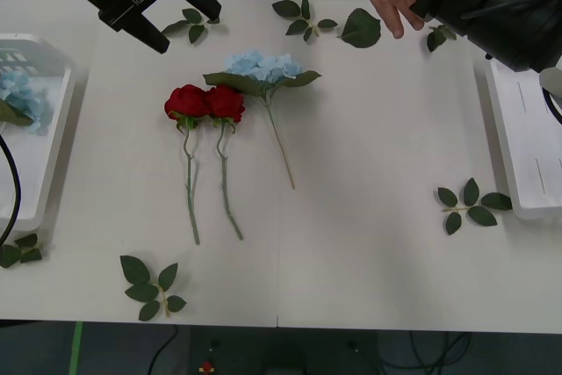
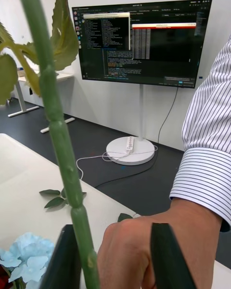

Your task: Place the red flowers into the right box and the blue flowers into the left box. If a person shows an open palm, hand one flower to the person first, then continue sorting.

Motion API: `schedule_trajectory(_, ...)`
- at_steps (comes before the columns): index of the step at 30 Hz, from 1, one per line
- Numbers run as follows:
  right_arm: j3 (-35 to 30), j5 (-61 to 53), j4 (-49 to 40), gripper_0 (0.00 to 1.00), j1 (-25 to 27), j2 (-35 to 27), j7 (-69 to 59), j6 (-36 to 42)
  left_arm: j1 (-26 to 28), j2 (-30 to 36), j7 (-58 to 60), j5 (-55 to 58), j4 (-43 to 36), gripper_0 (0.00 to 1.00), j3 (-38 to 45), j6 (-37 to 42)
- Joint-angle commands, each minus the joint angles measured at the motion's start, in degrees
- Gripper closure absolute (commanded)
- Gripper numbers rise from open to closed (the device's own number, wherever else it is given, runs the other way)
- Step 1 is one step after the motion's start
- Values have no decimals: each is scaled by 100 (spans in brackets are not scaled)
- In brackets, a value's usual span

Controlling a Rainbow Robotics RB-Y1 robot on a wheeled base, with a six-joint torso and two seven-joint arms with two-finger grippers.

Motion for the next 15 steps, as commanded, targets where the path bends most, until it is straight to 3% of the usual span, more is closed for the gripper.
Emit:
schedule_trajectory(1,-119,-55,-59,0,10,-51,222,-90,-431,430,1697,108,-47,0,-835,90)
schedule_trajectory(10,-119,-55,-59,0,10,-15,222,-99,-369,799,2225,609,-38,0,-2215,-697)
schedule_trajectory(15,-119,-55,-59,0,10,-15,222,-108,-281,860,2189,758,-47,0,-2329,-952)
